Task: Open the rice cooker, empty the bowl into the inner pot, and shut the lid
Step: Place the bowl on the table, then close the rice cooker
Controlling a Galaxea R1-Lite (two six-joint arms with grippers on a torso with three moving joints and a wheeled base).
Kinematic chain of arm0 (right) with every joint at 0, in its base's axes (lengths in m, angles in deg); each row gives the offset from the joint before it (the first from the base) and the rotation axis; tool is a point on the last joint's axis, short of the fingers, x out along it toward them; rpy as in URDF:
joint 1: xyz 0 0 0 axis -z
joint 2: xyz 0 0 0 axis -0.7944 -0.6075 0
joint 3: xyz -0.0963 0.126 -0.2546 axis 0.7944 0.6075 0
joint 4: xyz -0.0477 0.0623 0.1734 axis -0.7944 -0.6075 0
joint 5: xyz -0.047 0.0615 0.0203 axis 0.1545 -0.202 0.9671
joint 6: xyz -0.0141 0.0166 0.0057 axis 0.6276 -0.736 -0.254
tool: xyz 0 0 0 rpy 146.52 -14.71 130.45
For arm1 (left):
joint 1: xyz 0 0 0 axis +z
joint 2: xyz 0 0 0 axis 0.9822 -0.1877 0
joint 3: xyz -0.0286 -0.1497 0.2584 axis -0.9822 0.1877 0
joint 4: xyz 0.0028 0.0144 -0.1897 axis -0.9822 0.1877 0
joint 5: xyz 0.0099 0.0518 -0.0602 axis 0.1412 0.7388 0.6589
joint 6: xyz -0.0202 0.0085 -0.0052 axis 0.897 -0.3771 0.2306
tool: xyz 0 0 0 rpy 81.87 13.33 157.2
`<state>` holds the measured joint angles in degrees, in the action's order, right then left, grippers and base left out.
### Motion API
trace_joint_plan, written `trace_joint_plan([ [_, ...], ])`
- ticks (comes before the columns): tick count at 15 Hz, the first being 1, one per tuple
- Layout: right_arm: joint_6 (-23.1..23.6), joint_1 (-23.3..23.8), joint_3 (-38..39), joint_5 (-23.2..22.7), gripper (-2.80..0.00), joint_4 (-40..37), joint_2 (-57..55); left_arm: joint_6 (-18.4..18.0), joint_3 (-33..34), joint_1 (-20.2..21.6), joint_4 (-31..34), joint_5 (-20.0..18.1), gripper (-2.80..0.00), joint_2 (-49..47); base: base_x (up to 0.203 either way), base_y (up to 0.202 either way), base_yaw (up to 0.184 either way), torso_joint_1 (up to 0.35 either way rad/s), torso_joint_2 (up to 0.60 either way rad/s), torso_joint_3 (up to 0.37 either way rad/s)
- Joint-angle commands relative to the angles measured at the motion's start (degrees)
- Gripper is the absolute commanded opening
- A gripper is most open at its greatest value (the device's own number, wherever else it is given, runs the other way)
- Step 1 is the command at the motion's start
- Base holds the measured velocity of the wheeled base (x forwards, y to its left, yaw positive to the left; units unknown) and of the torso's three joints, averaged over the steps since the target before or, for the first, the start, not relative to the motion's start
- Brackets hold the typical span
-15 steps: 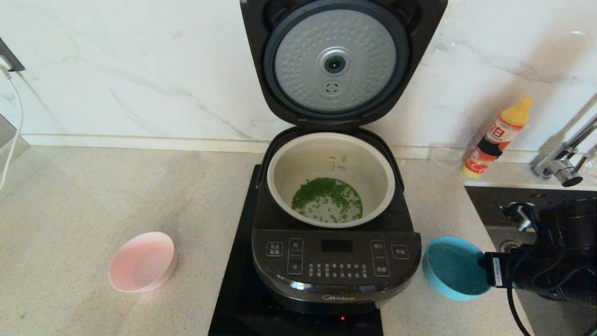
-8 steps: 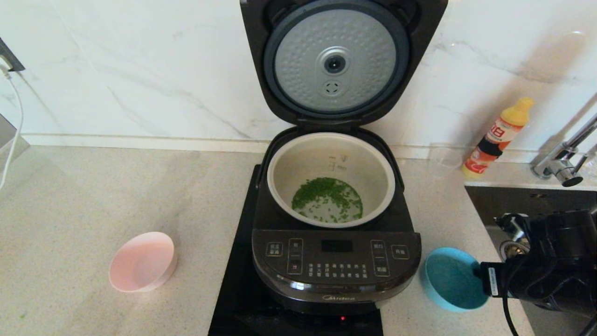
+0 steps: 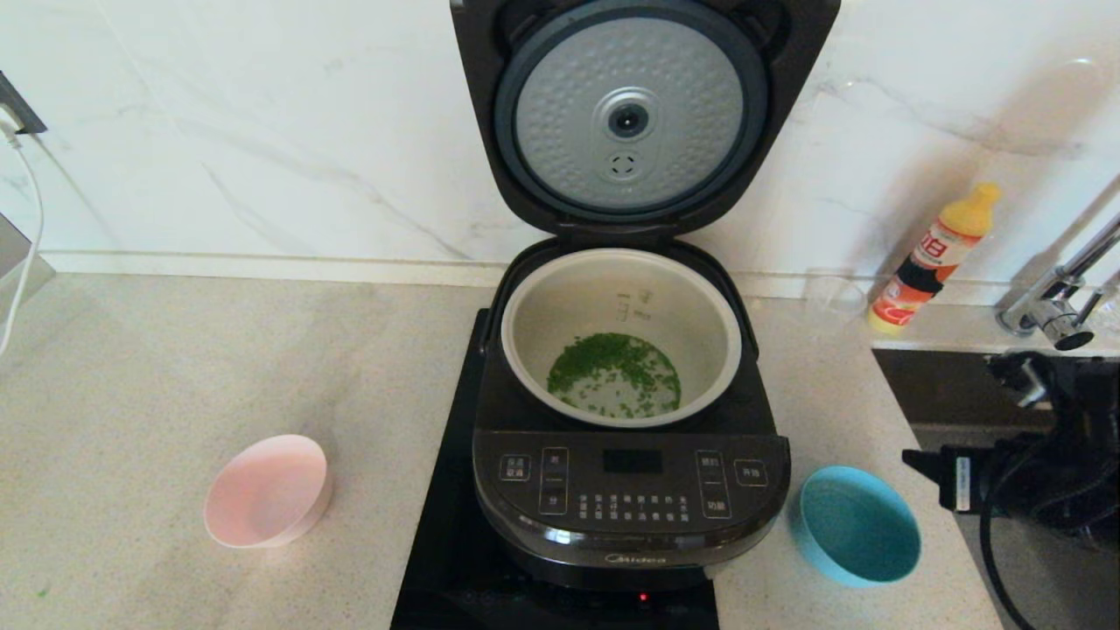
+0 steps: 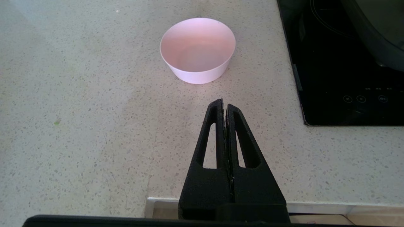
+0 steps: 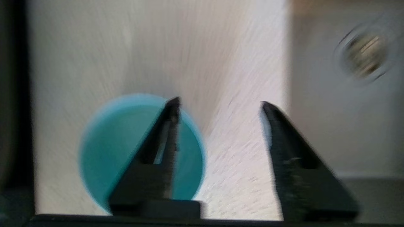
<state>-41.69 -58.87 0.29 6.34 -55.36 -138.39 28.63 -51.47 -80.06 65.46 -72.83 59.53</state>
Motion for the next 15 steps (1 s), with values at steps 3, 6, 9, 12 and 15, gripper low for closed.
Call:
trace_joint_plan([
  [3,3.05,-1.42,-13.01,5.93,-2.80,-12.09,13.86,-0.02,-0.05,0.00,0.07,-0.02,-2.80,0.01,0.000,0.000,0.000,0.000,0.00,0.000],
  [6,8.10,-1.73,-14.54,13.63,-2.80,-13.02,20.54,-0.02,0.02,0.00,0.06,-0.02,-2.80,0.01,0.000,0.000,0.000,0.000,0.00,0.000],
  [9,12.57,-1.79,-11.84,15.48,-2.80,-13.53,31.22,-0.02,-0.05,0.00,0.07,-0.02,-2.80,0.01,0.000,0.000,0.000,0.000,0.00,0.000],
  [12,17.18,-1.01,-6.93,20.72,-2.80,-16.53,41.47,-0.02,-0.05,0.00,0.07,-0.02,-2.80,0.01,0.000,0.000,0.000,0.000,0.00,0.000],
  [15,19.42,1.81,-0.57,23.81,-2.80,-18.58,49.55,-0.02,-0.05,0.00,0.06,-0.02,-2.80,0.01,0.000,0.000,0.000,0.000,0.00,0.000],
])
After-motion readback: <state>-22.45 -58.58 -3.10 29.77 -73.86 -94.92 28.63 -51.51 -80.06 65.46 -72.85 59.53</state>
